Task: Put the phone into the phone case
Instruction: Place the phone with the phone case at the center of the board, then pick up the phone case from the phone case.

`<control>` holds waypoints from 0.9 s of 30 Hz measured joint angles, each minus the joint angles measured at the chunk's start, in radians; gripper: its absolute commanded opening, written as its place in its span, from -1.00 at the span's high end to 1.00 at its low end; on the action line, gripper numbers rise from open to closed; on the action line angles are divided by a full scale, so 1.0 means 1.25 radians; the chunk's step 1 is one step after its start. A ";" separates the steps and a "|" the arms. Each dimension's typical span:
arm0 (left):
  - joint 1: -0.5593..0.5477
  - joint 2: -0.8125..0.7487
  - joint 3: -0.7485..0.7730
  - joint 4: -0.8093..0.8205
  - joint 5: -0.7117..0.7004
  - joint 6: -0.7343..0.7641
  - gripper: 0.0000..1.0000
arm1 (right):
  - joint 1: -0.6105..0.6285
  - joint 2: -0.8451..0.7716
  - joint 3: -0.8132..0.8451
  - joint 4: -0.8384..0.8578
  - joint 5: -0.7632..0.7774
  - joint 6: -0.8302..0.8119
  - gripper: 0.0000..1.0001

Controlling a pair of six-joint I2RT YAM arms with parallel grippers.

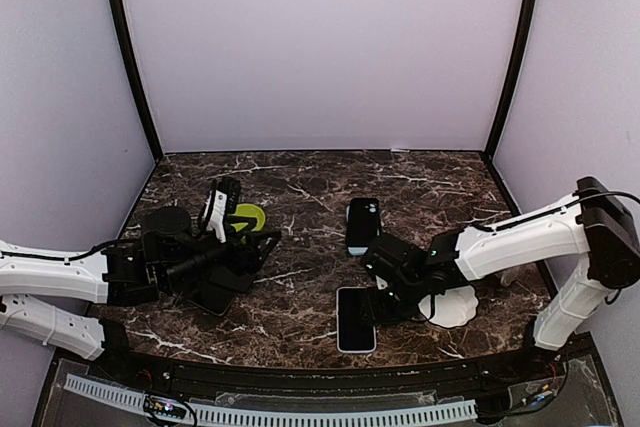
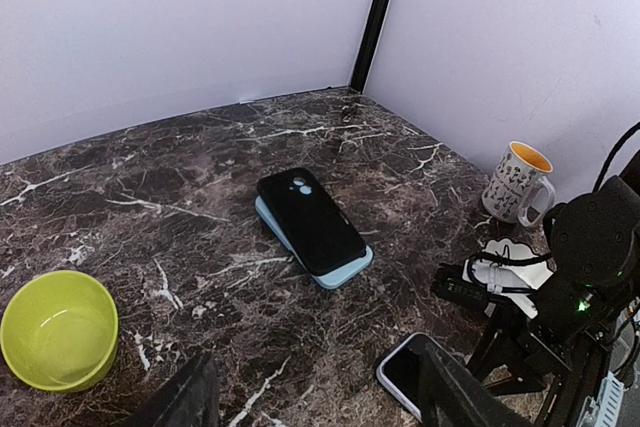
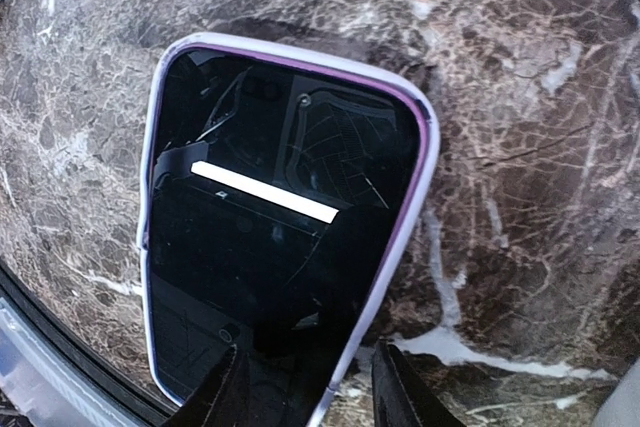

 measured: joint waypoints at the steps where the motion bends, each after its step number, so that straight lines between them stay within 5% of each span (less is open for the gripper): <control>1: 0.000 0.000 0.000 0.000 0.000 0.000 -0.41 | 0.002 0.000 0.007 -0.012 0.006 0.000 0.10; 10: 0.025 -0.006 0.001 -0.058 0.011 -0.033 -0.65 | 0.013 -0.015 0.146 -0.116 0.109 -0.043 -0.23; 14: 0.082 -0.005 0.001 -0.103 0.036 -0.089 -0.71 | -0.024 -0.039 0.211 -0.151 0.201 -0.085 -0.55; 21: 0.110 -0.003 0.001 -0.139 0.060 -0.136 -0.71 | -0.206 -0.016 0.251 -0.063 0.312 -0.157 -0.28; 27: 0.110 -0.003 0.001 -0.150 0.062 -0.134 -0.71 | -0.309 0.161 0.352 -0.006 0.331 -0.195 -0.14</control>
